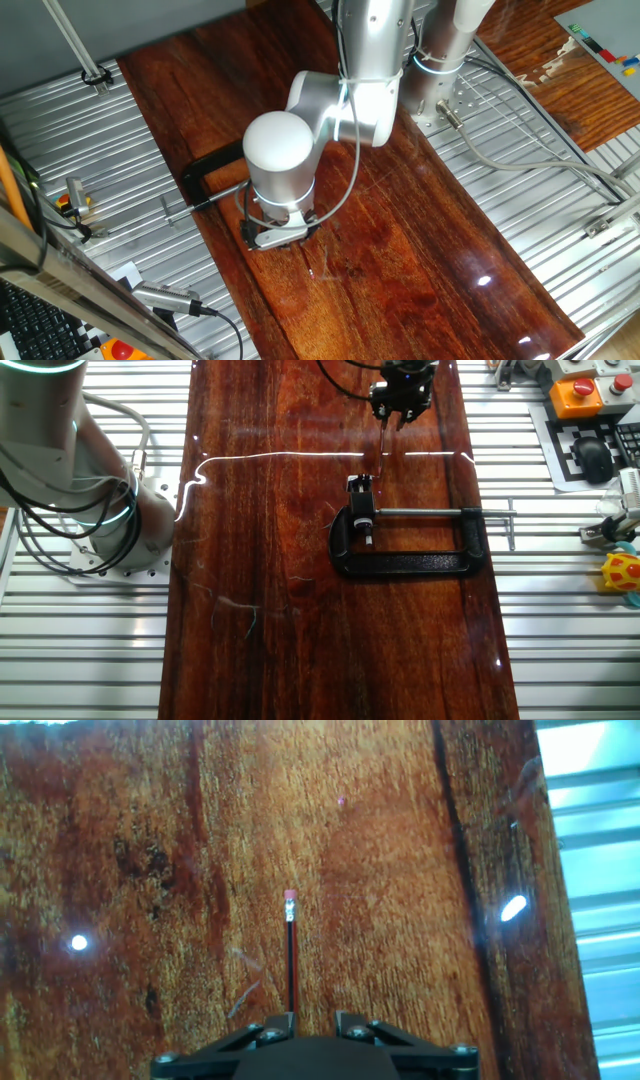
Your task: Insert the pencil into the pencil sharpener
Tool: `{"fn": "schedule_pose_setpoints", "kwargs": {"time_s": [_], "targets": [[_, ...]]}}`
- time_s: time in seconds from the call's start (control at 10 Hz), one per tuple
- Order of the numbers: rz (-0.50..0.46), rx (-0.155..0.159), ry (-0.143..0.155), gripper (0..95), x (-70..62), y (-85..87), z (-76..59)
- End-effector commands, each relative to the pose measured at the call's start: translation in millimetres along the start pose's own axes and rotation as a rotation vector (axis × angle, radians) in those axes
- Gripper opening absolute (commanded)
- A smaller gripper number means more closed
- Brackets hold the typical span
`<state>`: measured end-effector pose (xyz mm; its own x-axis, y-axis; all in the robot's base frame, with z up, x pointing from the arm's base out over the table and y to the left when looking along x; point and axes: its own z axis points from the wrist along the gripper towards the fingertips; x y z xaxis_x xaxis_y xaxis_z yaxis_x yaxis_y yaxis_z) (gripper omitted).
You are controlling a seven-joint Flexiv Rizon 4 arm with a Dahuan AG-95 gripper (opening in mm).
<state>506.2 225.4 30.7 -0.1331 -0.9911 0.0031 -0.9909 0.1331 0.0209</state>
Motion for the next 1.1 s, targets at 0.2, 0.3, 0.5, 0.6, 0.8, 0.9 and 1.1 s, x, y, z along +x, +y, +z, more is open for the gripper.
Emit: {"fn": "schedule_pose_setpoints", "kwargs": {"time_s": [0.2, 0.3, 0.5, 0.6, 0.8, 0.9, 1.1], "targets": [[0.004, 0.002, -0.002, 19.0, -0.8, 0.8, 1.2], [0.004, 0.002, -0.002, 19.0, -0.8, 1.4, 2.0], [-0.003, 0.002, -0.004, 19.0, 1.4, 7.3, 7.5], [-0.003, 0.004, -0.004, 19.0, 1.8, 8.1, 9.0], [-0.007, 0.005, -0.003, 19.0, 2.2, 7.4, 11.9], [-0.009, 0.004, -0.005, 19.0, 1.9, 7.1, 13.3], [-0.017, 0.004, -0.007, 19.0, -0.2, 7.1, 15.5]]}}
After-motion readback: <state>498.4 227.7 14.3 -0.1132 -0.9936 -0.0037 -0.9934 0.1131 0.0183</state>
